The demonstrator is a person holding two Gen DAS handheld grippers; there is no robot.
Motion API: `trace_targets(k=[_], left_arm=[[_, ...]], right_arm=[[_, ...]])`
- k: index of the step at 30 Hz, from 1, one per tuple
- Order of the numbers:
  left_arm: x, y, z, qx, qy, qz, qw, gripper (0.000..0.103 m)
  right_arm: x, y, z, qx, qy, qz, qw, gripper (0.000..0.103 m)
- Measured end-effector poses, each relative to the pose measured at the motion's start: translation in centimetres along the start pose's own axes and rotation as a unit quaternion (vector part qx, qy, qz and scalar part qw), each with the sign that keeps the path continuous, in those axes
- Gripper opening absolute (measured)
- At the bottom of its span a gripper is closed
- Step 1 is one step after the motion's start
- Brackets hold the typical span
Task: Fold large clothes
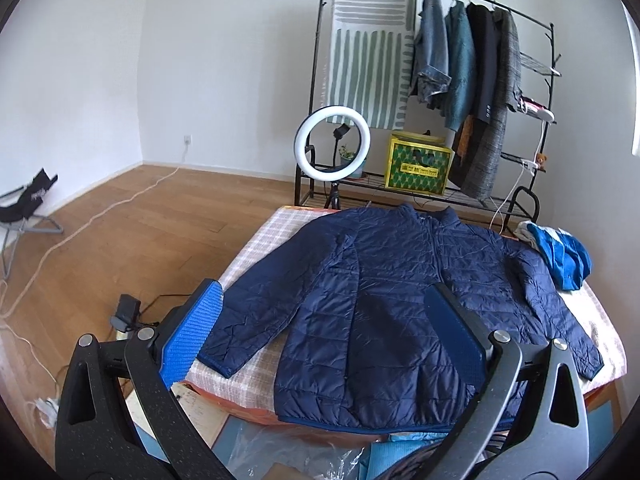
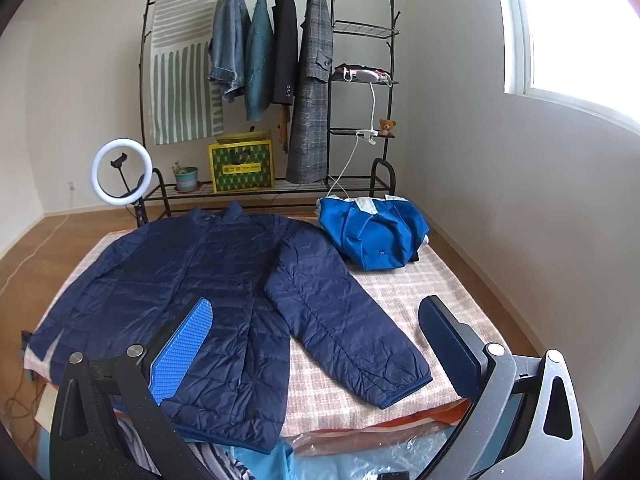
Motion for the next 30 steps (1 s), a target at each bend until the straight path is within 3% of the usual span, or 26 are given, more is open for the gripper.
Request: trace_targets(k=[3,6,10,12,15,19,24,27,30], left_arm=[[-2.8,1.6,3.1,-0.011,-0.03,-0.004,0.9995,0.099],[-6.2,3.8,7.5,-0.049,-0.058,-0.01,0.997,0.097],[-10.6,7.0,12.8,-0.12,-0.067,-0.068,0.9882,0.08],[-12.6,8.9,15.3,-0.159,-0.059,-0.108,0.9797,0.077],[-15.2,12.1,18.6,-0.216,-0.056,-0.169,0.9602,0.069],[-16.1,15.7,22.1,-0.276,-0.033,-0.231,0.9323,0.059],[-15.8,19.0,24.7,-0.323,-0.02,-0.271,0.9065,0.051],[-15.5,19.9,25.7,-0.339,-0.012,-0.29,0.8949,0.048],[-15.3,20.1,26.5,-0.342,-0.008,-0.292,0.8932,0.042]], right_arm=[[-0.5,0.6,0.5,-0.005,0.002,-0.009,1.0,0.103],[-0.7,1.0,1.1,-0.001,0.001,-0.005,1.0,0.103],[-0.9,1.1,1.4,0.019,-0.018,0.011,1.0,0.103],[-1.0,1.1,1.4,0.032,-0.029,0.017,0.999,0.103],[-1.3,1.1,1.7,0.028,-0.031,0.017,0.999,0.103],[-1.7,1.2,2.3,0.014,-0.029,0.011,0.999,0.103],[-2.3,1.7,3.2,-0.004,-0.044,0.015,0.999,0.103],[-3.0,2.1,3.8,-0.014,-0.052,0.01,0.999,0.103],[-3.9,2.4,4.4,-0.024,-0.058,0.002,0.998,0.102]])
Point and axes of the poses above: each gripper's, at about its wrist camera, not at the fingertips, and z roughly the way its jaws point, x to its right, y to its underside, the point moved 8 cm from there along z, roughly the way its jaws point, and after that the axes turned 14 degrees about -y, right-handed, at the moved point
